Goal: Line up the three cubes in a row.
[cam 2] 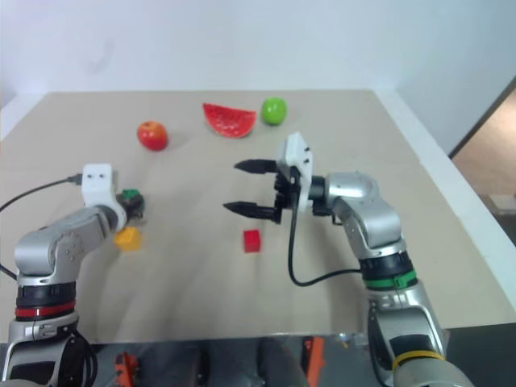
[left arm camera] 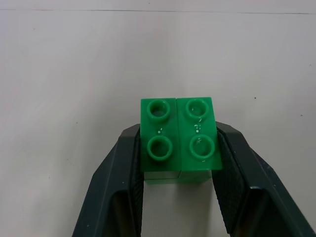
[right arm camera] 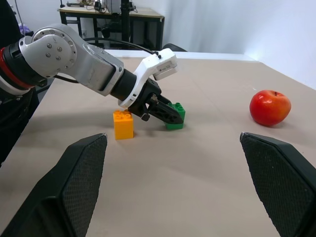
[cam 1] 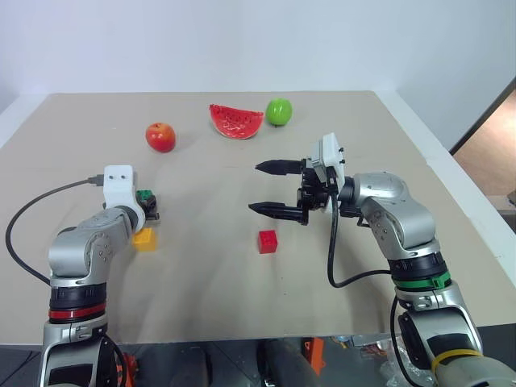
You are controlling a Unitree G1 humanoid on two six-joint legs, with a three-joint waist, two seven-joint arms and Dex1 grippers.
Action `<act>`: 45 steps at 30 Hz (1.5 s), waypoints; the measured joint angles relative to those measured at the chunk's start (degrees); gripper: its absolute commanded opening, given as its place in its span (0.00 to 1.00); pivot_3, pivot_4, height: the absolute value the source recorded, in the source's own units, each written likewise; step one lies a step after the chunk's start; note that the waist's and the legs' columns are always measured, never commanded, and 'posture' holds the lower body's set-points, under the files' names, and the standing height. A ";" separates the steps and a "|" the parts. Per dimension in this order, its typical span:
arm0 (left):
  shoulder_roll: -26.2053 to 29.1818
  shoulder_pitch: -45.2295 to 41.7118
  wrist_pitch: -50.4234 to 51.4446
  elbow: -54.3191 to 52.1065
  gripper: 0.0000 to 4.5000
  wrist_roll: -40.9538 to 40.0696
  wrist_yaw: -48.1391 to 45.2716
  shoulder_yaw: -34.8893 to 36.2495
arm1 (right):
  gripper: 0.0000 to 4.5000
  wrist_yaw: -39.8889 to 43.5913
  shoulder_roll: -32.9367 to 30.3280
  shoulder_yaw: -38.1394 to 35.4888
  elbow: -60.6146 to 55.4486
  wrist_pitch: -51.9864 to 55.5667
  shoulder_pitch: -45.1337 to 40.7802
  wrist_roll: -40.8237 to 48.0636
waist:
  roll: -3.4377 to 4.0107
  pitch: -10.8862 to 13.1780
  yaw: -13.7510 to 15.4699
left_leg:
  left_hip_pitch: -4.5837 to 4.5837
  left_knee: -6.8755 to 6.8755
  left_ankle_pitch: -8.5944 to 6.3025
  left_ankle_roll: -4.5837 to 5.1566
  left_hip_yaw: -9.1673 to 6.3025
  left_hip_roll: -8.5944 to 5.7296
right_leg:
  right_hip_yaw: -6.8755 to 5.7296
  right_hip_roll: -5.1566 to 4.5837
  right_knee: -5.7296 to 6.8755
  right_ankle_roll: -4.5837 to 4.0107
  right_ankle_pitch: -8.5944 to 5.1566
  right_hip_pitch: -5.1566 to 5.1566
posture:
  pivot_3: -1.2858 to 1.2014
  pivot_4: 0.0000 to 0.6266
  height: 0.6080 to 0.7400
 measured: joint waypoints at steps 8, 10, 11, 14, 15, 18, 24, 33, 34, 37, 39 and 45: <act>4.35 -0.15 0.28 -3.14 0.29 0.54 -8.14 -3.41 | 1.00 0.03 -0.04 0.04 0.00 -0.93 0.05 -0.84 | 0.00 0.00 0.00 | -0.05 -0.02 0.00 -0.02 -0.02 0.00 | -0.02 -0.01 0.00 0.01 -0.01 -0.05 | 0.52 0.24 1.00; 5.99 -0.92 -1.09 -3.98 0.29 0.40 -11.86 -5.26 | 1.00 0.07 -0.04 0.04 0.02 -1.10 0.05 -0.89 | 0.00 0.01 0.01 | -0.06 -0.02 0.02 -0.04 -0.02 -0.02 | -0.05 -0.02 0.00 0.01 -0.01 -0.05 | 0.52 0.24 1.00; 7.33 -1.39 -1.94 -4.53 0.29 0.38 -14.29 -6.66 | 1.00 0.08 -0.05 0.04 0.03 -1.32 0.05 -0.93 | -0.01 0.01 0.01 | -0.06 -0.02 0.02 -0.05 -0.02 -0.03 | -0.05 -0.02 0.00 0.01 -0.01 -0.06 | 0.52 0.24 1.00; 11.01 -3.35 -3.61 -6.14 0.29 0.20 -21.34 -10.24 | 1.00 0.12 -0.19 0.03 0.09 -1.62 0.04 -0.99 | 0.00 0.01 0.01 | -0.06 -0.02 0.02 -0.05 -0.01 -0.03 | -0.04 -0.02 0.00 0.02 -0.01 -0.06 | 0.52 0.24 1.00; 11.52 -4.06 -3.97 -6.42 0.29 0.09 -23.04 -10.93 | 1.00 0.12 -0.25 0.03 0.13 -1.78 0.04 -1.00 | 0.00 0.01 0.00 | -0.06 -0.03 0.02 -0.05 -0.01 -0.03 | -0.04 -0.02 0.00 0.02 -0.02 -0.07 | 0.52 0.24 1.00; 15.23 -4.16 -6.69 -8.50 0.29 -1.36 -32.34 -14.27 | 1.00 0.13 -0.59 0.02 0.23 -1.92 0.02 -1.02 | 0.00 0.02 -0.08 | -0.11 -0.09 0.02 -0.05 0.04 -0.02 | 0.01 0.00 0.00 0.02 -0.02 -0.20 | 0.52 0.24 1.00; 22.69 4.12 -29.76 -8.68 0.29 -0.45 -59.58 -20.54 | 1.00 0.07 -1.43 -0.23 0.59 -1.98 0.08 -1.03 | 0.02 0.02 -0.06 | -0.25 -0.22 0.02 -0.05 0.19 0.04 | 0.17 0.09 0.04 -0.07 -0.06 -0.53 | 0.52 0.24 1.00; 20.46 1.98 -42.84 3.87 0.29 4.37 -72.82 -25.16 | 1.00 0.95 -3.91 -0.34 -0.40 -1.66 3.60 -0.83 | 0.02 0.02 0.08 | -0.53 0.05 0.02 -0.03 0.18 0.00 | 0.13 0.06 0.04 0.03 0.00 -0.63 | 0.52 0.24 1.00; 20.08 1.64 -43.08 4.17 0.29 4.54 -73.17 -25.35 | 1.00 0.95 -3.95 -0.34 -0.54 -1.66 3.72 -0.83 | 0.02 0.02 0.08 | -0.55 0.05 0.02 -0.03 0.18 0.00 | 0.12 0.06 0.04 0.03 0.00 -0.64 | 0.52 0.24 1.00; 18.29 -0.47 -43.37 5.61 0.29 5.56 -74.89 -27.10 | 1.00 0.88 -4.29 -0.34 -1.02 -1.75 4.07 -0.90 | 0.02 0.02 0.08 | -0.56 0.05 0.01 -0.02 0.14 0.01 | 0.10 0.09 0.04 0.03 0.00 -0.65 | 0.52 0.24 1.00; 17.01 -1.22 -43.35 5.87 0.29 6.19 -75.60 -28.26 | 1.00 0.76 -4.58 -0.34 -1.30 -1.85 4.22 -0.95 | 0.02 0.02 0.07 | -0.57 0.05 0.01 -0.01 0.13 0.02 | 0.09 0.11 0.04 0.02 0.00 -0.66 | 0.52 0.24 1.00; 15.01 -2.86 -43.00 7.01 0.29 9.58 -75.28 -30.47 | 1.00 0.10 -5.23 -0.36 -1.80 -1.94 5.23 -1.00 | 0.02 0.02 -0.01 | -0.56 0.05 0.00 0.01 0.12 0.03 | 0.11 0.13 0.08 0.02 0.00 -0.67 | 0.52 0.24 1.00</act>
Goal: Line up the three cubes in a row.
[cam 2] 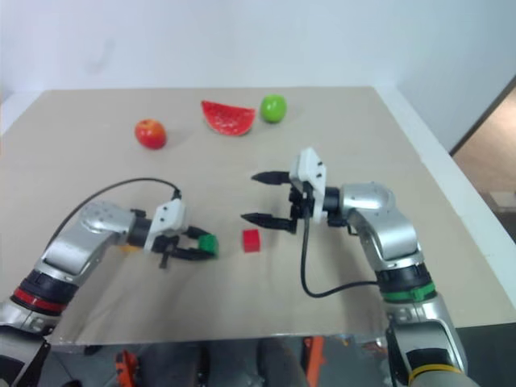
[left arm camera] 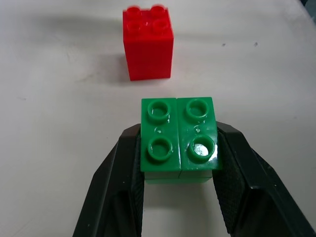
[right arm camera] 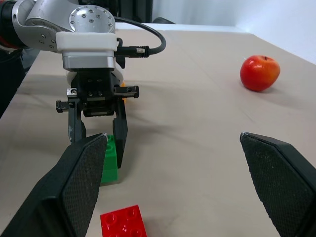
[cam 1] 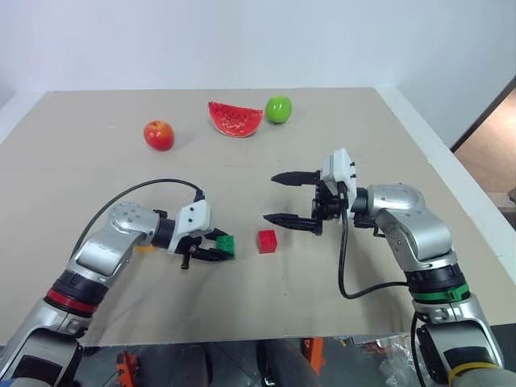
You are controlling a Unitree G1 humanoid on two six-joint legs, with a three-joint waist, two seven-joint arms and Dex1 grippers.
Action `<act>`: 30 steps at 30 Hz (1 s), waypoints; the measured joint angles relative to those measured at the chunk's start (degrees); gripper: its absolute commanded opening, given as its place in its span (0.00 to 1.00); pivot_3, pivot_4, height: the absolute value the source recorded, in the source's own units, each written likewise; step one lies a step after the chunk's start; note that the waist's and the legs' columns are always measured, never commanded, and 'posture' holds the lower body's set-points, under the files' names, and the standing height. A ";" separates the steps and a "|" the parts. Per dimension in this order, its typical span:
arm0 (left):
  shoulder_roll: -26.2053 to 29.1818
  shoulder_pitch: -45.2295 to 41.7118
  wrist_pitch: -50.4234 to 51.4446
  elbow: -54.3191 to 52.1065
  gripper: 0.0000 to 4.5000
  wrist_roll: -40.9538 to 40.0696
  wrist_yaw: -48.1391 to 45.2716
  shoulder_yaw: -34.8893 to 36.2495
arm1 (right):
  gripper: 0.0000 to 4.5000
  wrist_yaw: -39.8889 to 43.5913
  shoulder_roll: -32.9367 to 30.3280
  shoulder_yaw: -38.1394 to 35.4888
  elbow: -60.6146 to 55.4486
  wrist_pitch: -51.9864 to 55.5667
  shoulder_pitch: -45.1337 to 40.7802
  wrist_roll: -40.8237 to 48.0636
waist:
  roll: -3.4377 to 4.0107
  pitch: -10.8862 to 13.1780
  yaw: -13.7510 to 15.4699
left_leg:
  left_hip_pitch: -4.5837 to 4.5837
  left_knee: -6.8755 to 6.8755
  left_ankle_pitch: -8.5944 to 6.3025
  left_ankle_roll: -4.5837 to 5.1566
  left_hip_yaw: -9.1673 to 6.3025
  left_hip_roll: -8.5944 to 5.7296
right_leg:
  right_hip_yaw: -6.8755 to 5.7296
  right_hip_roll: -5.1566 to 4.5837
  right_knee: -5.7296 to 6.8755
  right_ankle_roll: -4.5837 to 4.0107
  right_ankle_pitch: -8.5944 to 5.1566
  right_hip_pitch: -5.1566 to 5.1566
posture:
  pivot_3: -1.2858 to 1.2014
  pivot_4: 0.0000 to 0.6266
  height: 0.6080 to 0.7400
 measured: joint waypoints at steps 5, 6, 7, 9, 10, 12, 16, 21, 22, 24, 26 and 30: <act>-0.14 -0.07 0.52 0.17 0.29 1.84 0.62 -0.40 | 1.00 -0.08 -0.06 0.00 -0.47 0.00 0.33 0.01 | 0.00 0.00 0.01 | 0.00 0.00 0.00 0.00 0.00 0.00 | 0.00 0.00 0.00 0.00 0.00 0.00 | 0.52 0.24 1.00; -0.14 -0.07 0.78 -0.08 0.29 2.07 0.72 -0.41 | 1.00 -0.08 -0.06 0.00 -0.48 0.00 0.38 0.01 | 0.00 0.00 0.00 | 0.00 0.01 0.00 0.00 0.00 0.00 | 0.00 0.00 0.00 0.00 0.00 0.01 | 0.52 0.24 1.00; -0.14 -0.07 1.19 -0.29 0.29 2.13 0.85 -0.41 | 1.00 -0.08 -0.06 0.00 -0.48 0.00 0.39 0.01 | 0.00 0.00 0.00 | 0.00 0.01 0.00 0.00 0.00 0.00 | 0.00 -0.01 0.01 0.00 0.00 0.01 | 0.52 0.24 1.00; -0.14 -0.07 1.71 -0.61 0.29 2.18 0.99 -0.41 | 1.00 -0.07 -0.06 0.00 -0.48 0.00 0.42 0.01 | 0.00 0.00 0.00 | 0.01 0.02 0.01 0.01 -0.01 0.00 | -0.01 0.00 0.02 0.00 0.00 0.01 | 0.52 0.24 1.00; -0.14 -0.07 1.84 -0.67 0.29 2.19 1.04 -0.40 | 1.00 -0.07 -0.06 0.00 -0.48 0.00 0.42 0.01 | 0.00 0.00 0.00 | 0.01 0.02 0.01 0.01 -0.02 0.00 | -0.02 0.00 0.03 0.00 0.00 0.01 | 0.52 0.24 1.00; -0.16 -0.07 2.21 -0.77 0.29 2.25 1.18 -0.40 | 1.00 -0.06 -0.06 0.00 -0.47 -0.04 0.42 0.01 | 0.00 0.00 0.00 | 0.02 0.02 0.01 0.02 -0.02 0.00 | -0.03 0.00 0.03 -0.01 0.00 0.01 | 0.52 0.24 1.00; -0.40 -0.07 2.42 -0.95 0.29 2.61 1.41 -0.41 | 1.00 -0.06 -0.06 0.01 -0.48 -0.15 0.42 0.00 | 0.00 0.00 0.02 | 0.02 0.03 0.02 0.03 -0.03 0.00 | -0.03 -0.01 0.04 -0.01 0.01 0.03 | 0.52 0.24 1.00; -0.48 -0.06 2.48 -0.96 0.60 3.18 1.20 -0.73 | 1.00 -0.05 -0.06 0.02 -0.48 -0.35 0.64 -0.02 | 0.00 0.00 0.04 | 0.02 0.07 0.02 0.04 -0.02 -0.01 | -0.03 -0.01 0.04 0.01 0.03 0.05 | 0.52 0.24 1.00; -0.48 -0.06 2.51 -0.80 0.68 3.30 1.00 -1.09 | 1.00 -0.04 -0.06 0.03 -0.48 -0.38 0.86 -0.03 | 0.00 0.00 0.04 | 0.01 0.07 0.02 0.04 -0.02 -0.01 | -0.03 -0.01 0.04 0.01 0.03 0.04 | 0.52 0.24 1.00; -0.46 -0.06 2.37 -0.77 0.83 3.37 0.20 -1.56 | 1.00 -0.03 -0.06 0.06 -0.48 -0.39 1.13 -0.04 | 0.00 0.00 0.03 | 0.01 0.07 0.02 0.04 -0.02 -0.01 | -0.02 -0.01 0.04 0.01 0.03 0.03 | 0.52 0.24 1.00; -0.30 -0.06 2.04 -0.79 0.98 3.50 -0.52 -1.82 | 1.00 -0.03 -0.10 0.05 -0.49 -0.38 1.15 -0.04 | 0.00 0.00 0.01 | 0.01 0.07 0.02 0.04 -0.02 0.00 | -0.02 0.00 0.04 0.01 0.03 0.02 | 0.52 0.24 1.00; 2.21 -0.05 2.50 -3.36 1.00 3.72 -1.49 -1.64 | 1.00 0.03 -0.21 0.05 -0.64 -0.38 1.28 -0.04 | 0.00 0.00 0.01 | 0.00 0.07 0.02 0.04 -0.03 0.00 | -0.02 0.00 0.04 0.01 0.03 0.02 | 0.52 0.24 1.00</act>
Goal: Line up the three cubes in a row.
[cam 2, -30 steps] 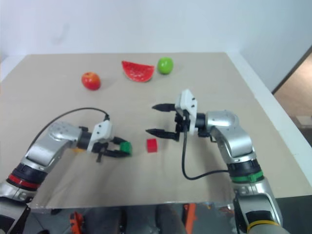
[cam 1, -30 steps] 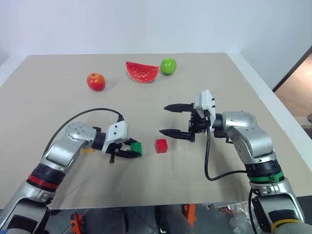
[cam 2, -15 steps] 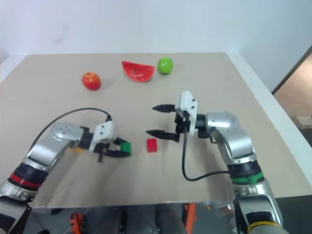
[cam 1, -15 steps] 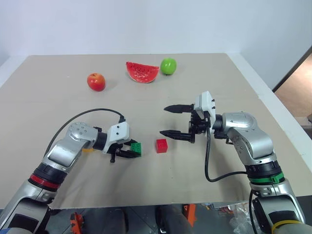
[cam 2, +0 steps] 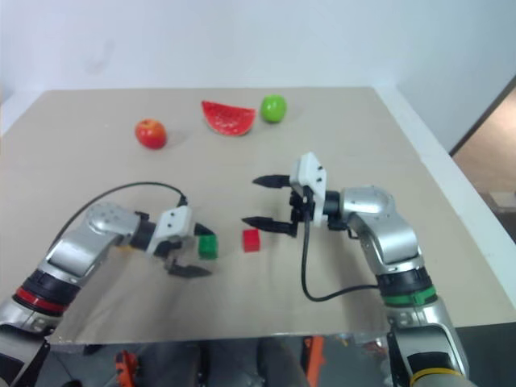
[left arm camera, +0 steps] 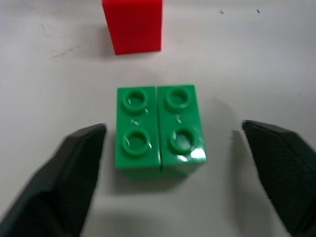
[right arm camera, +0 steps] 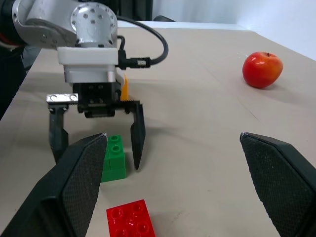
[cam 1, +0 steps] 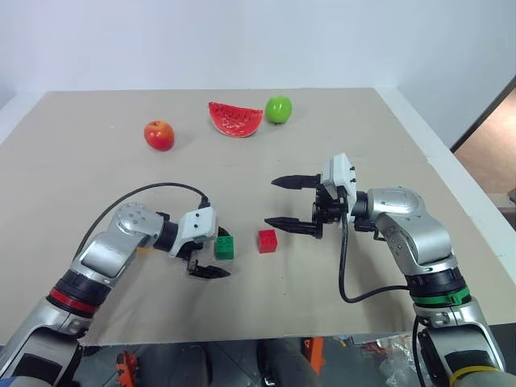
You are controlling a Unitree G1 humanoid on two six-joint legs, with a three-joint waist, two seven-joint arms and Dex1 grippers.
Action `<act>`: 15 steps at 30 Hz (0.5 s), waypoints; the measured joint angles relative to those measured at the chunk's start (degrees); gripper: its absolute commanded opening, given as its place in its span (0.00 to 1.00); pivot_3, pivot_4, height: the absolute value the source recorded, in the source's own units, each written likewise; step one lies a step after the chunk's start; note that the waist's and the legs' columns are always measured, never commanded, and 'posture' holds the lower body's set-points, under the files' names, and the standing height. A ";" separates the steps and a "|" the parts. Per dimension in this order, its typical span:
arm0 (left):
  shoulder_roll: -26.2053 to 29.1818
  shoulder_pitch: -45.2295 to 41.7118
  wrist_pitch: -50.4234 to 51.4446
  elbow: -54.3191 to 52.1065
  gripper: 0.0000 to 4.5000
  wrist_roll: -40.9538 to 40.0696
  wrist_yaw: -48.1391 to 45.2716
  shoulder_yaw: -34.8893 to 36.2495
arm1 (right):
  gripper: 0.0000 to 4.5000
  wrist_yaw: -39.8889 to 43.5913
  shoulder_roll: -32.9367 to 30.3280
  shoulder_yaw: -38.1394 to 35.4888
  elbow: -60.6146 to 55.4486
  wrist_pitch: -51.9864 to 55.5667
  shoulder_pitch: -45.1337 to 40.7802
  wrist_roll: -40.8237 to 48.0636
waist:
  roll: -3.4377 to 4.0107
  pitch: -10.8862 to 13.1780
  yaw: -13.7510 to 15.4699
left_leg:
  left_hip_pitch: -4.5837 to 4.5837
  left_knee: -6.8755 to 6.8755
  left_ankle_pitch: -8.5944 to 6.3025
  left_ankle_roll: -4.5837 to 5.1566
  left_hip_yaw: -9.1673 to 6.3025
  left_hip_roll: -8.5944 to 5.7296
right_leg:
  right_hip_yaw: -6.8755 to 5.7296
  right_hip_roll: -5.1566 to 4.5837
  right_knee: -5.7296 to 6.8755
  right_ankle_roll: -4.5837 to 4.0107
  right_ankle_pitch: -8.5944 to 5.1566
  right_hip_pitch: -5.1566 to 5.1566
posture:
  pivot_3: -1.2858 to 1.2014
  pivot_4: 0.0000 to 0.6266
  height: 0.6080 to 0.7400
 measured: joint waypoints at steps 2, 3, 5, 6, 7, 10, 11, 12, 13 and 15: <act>2.26 0.14 1.23 -3.08 1.00 -0.61 -0.09 1.45 | 1.00 0.04 -0.14 0.02 -0.03 0.00 0.18 0.00 | 0.00 0.00 -0.01 | 0.00 0.00 0.00 0.00 0.00 0.00 | 0.00 -0.01 0.00 0.00 0.00 0.00 | 0.52 0.24 1.00; 3.28 0.30 2.36 -4.64 1.00 -1.12 -0.03 2.64 | 1.00 0.08 -0.25 0.02 -0.04 0.00 0.23 0.00 | 0.00 0.00 -0.01 | 0.00 0.00 0.00 0.00 0.00 0.01 | 0.01 -0.01 0.00 0.00 0.00 0.01 | 0.52 0.24 1.00; 5.76 1.96 5.88 -8.83 1.00 -3.35 0.53 5.94 | 1.00 0.26 -0.26 0.08 -0.07 -0.04 0.23 0.02 | 0.00 0.00 -0.18 | 0.00 0.00 0.00 0.00 0.03 0.04 | 0.03 0.01 0.00 0.01 -0.01 -0.03 | 0.52 0.24 1.00; 7.56 3.20 8.19 -11.31 1.00 -4.71 1.13 8.17 | 1.00 0.47 -0.39 0.08 -0.02 -0.09 0.24 0.02 | 0.01 0.00 -0.19 | 0.00 -0.01 0.00 0.01 0.04 0.04 | 0.04 0.01 0.00 0.00 -0.01 -0.04 | 0.52 0.24 1.00; 8.81 4.43 10.39 -13.47 1.00 -6.04 1.84 10.40 | 1.00 0.88 -0.43 0.12 0.03 -0.21 0.20 0.02 | 0.01 0.00 -0.17 | 0.00 -0.02 0.00 0.01 0.03 0.05 | 0.02 0.01 0.00 0.00 -0.01 -0.04 | 0.52 0.24 1.00; 9.79 7.95 16.40 -18.64 1.00 -9.95 5.29 16.88 | 1.00 1.50 -0.32 0.36 0.43 -0.69 -0.08 0.01 | 0.00 0.00 -0.05 | 0.01 -0.02 0.00 0.00 0.00 0.07 | -0.04 0.01 0.00 -0.01 -0.02 -0.01 | 0.52 0.24 1.00; 9.76 8.67 18.75 -19.88 1.00 -11.37 6.75 18.85 | 1.00 1.78 -0.27 0.41 0.65 -0.87 -0.19 0.01 | 0.00 0.00 -0.05 | 0.00 -0.01 0.00 0.00 -0.01 0.07 | -0.05 0.00 0.00 -0.01 -0.01 -0.01 | 0.52 0.24 1.00; 9.40 9.37 21.37 -21.03 1.00 -13.06 8.49 21.18 | 1.00 2.20 -0.20 0.52 0.94 -1.00 -0.42 0.01 | 0.00 0.00 -0.05 | 0.00 0.01 0.00 0.00 -0.01 0.07 | -0.05 0.00 0.00 0.00 -0.01 -0.01 | 0.52 0.24 1.00; 8.40 10.08 25.21 -22.56 1.00 -15.30 11.79 25.63 | 1.00 2.75 -0.15 0.65 1.49 -1.34 -0.63 0.00 | 0.00 0.00 -0.05 | 0.01 0.04 0.00 0.00 -0.03 0.07 | -0.08 0.00 0.01 0.00 -0.01 0.01 | 0.52 0.24 1.00; 5.21 12.11 29.06 -25.10 1.00 -16.88 18.92 33.43 | 1.00 3.78 0.19 0.90 2.96 -1.69 -1.50 0.00 | 0.01 0.00 -0.06 | 0.05 0.05 0.00 0.00 -0.02 0.07 | -0.06 -0.02 0.02 0.00 0.00 0.05 | 0.52 0.24 1.00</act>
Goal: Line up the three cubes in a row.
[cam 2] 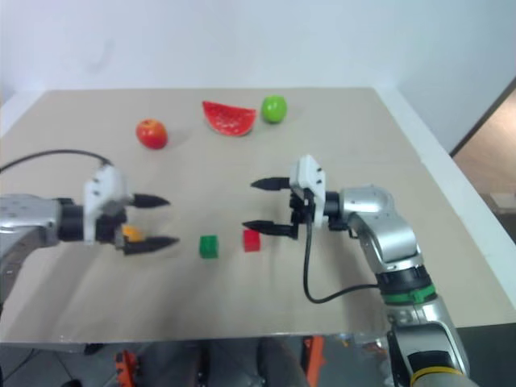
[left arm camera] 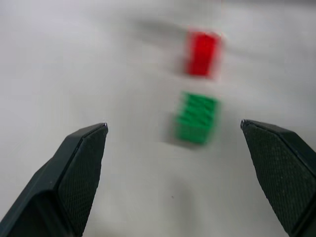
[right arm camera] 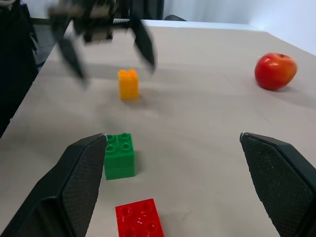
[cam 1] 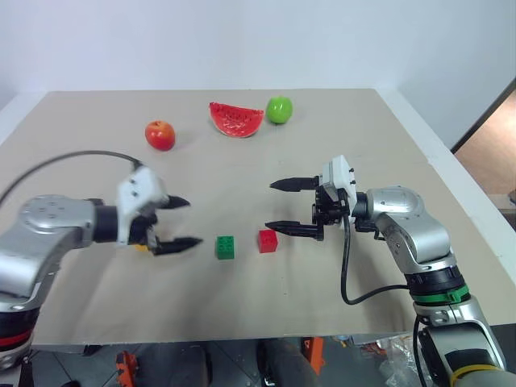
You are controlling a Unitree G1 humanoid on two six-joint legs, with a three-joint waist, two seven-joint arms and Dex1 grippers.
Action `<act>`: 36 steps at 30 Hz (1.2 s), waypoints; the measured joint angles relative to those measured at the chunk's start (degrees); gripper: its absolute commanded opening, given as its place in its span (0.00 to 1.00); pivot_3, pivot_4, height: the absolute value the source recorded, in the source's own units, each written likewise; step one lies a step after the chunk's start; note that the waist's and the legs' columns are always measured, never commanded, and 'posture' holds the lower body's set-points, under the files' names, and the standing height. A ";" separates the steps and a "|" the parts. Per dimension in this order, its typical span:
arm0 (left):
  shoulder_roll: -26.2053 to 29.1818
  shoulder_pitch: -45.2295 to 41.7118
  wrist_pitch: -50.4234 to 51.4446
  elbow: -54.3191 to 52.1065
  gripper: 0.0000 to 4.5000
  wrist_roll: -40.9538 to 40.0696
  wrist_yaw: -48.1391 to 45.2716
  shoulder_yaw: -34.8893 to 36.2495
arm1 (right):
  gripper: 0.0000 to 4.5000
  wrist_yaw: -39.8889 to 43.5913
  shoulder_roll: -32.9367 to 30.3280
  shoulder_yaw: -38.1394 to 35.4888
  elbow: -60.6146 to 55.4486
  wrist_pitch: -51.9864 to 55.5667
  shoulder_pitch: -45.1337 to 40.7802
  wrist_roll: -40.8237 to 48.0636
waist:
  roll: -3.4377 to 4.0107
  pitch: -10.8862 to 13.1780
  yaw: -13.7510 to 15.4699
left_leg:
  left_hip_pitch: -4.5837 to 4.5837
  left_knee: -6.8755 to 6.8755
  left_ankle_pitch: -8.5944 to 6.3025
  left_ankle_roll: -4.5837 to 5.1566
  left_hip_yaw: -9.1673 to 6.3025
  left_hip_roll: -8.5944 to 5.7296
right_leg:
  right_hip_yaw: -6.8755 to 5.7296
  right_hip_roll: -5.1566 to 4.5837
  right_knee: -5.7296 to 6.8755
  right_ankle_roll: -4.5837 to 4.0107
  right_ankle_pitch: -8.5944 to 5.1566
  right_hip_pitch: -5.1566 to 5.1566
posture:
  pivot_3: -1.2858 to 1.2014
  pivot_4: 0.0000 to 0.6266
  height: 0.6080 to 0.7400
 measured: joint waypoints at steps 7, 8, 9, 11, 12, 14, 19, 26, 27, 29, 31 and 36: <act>-19.49 13.24 1.31 -8.40 1.00 4.09 26.23 10.96 | 1.00 3.48 0.62 0.42 3.37 -0.98 -1.78 -0.02 | -0.06 -0.03 0.06 | 0.10 0.01 0.00 -0.01 0.04 0.01 | 0.19 -0.05 -0.01 -0.02 0.05 0.09 | 0.52 0.24 1.00; -21.62 15.42 1.13 -9.60 1.00 4.94 28.85 10.99 | 1.00 3.83 0.74 0.56 3.77 -1.19 -2.07 -0.06 | -0.06 -0.03 0.07 | 0.10 0.01 0.00 -0.01 0.04 0.00 | 0.22 -0.06 -0.01 -0.01 0.06 0.10 | 0.52 0.24 1.00; -24.68 18.38 0.16 -11.46 1.00 6.08 31.87 10.71 | 1.00 4.14 0.81 0.82 4.20 -1.47 -2.48 -0.31 | -0.06 -0.03 0.07 | 0.12 0.01 0.00 -0.01 0.05 0.00 | 0.25 -0.08 -0.01 0.00 0.07 0.11 | 0.52 0.24 1.00; -29.96 21.74 -1.76 -13.21 1.00 7.53 36.39 9.37 | 1.00 4.70 0.89 1.09 5.03 -1.95 -2.83 -0.55 | -0.08 -0.03 0.08 | 0.17 0.02 0.02 -0.04 0.04 -0.05 | 0.24 -0.10 -0.02 0.01 0.10 0.19 | 0.52 0.24 1.00; -31.75 22.57 -2.52 -13.77 1.00 8.05 38.19 8.65 | 1.00 4.79 0.99 1.22 5.15 -2.01 -2.98 -0.67 | -0.09 -0.04 0.16 | 0.18 0.03 0.05 -0.07 0.00 -0.06 | 0.20 -0.11 -0.02 0.00 0.14 0.22 | 0.52 0.24 1.00; -34.18 24.17 -4.04 -14.64 1.00 9.21 40.98 6.86 | 1.00 4.94 1.17 1.34 5.20 -2.31 -3.23 -0.89 | -0.09 -0.04 0.22 | 0.29 0.03 0.10 -0.06 0.00 -0.09 | 0.21 -0.11 -0.02 0.02 0.18 0.33 | 0.52 0.24 1.00; -37.58 24.90 -5.62 -14.82 1.00 11.00 45.93 2.96 | 1.00 5.21 1.09 1.34 5.23 -2.42 -3.25 -1.04 | -0.10 -0.04 0.05 | 0.81 0.03 0.12 -0.02 0.03 -0.10 | 0.19 -0.01 -0.03 0.03 0.22 0.80 | 0.52 0.24 1.00; -40.62 24.67 -5.94 -12.35 1.00 12.04 50.79 0.63 | 1.00 4.99 0.53 1.34 5.22 -2.41 -3.02 -1.16 | -0.10 -0.04 -0.01 | 0.78 -0.01 0.13 -0.01 0.03 -0.08 | 0.21 0.02 -0.04 0.01 0.22 0.77 | 0.52 0.24 1.00; -40.75 24.56 -5.75 -12.14 1.00 12.01 51.11 0.62 | 1.00 4.95 0.53 1.34 5.21 -2.41 -3.00 -1.16 | -0.10 -0.03 -0.01 | 0.77 -0.01 0.13 -0.01 0.03 -0.08 | 0.21 0.02 -0.04 0.01 0.22 0.77 | 0.52 0.24 1.00; -40.77 24.43 -5.10 -11.59 1.00 11.84 51.56 0.63 | 1.00 4.79 0.49 1.34 5.16 -2.38 -2.79 -1.16 | -0.10 -0.03 -0.01 | 0.76 -0.01 0.13 -0.01 0.03 -0.08 | 0.21 0.01 -0.06 0.01 0.22 0.77 | 0.52 0.24 1.00; -40.68 24.44 -4.25 -11.41 0.88 11.83 51.87 0.64 | 1.00 4.67 0.22 1.34 4.90 -2.36 -2.47 -1.16 | -0.10 -0.03 0.00 | 0.75 -0.01 0.13 -0.01 0.03 -0.09 | 0.19 0.00 -0.07 0.02 0.22 0.77 | 0.52 0.24 1.00; -40.64 25.08 -3.60 -10.81 0.53 12.08 52.79 0.64 | 1.00 4.51 -0.10 1.33 4.75 -2.27 -2.01 -1.15 | -0.10 -0.03 -0.01 | 0.76 -0.01 0.13 -0.01 0.04 -0.09 | 0.19 0.01 -0.07 0.02 0.22 0.77 | 0.52 0.24 1.00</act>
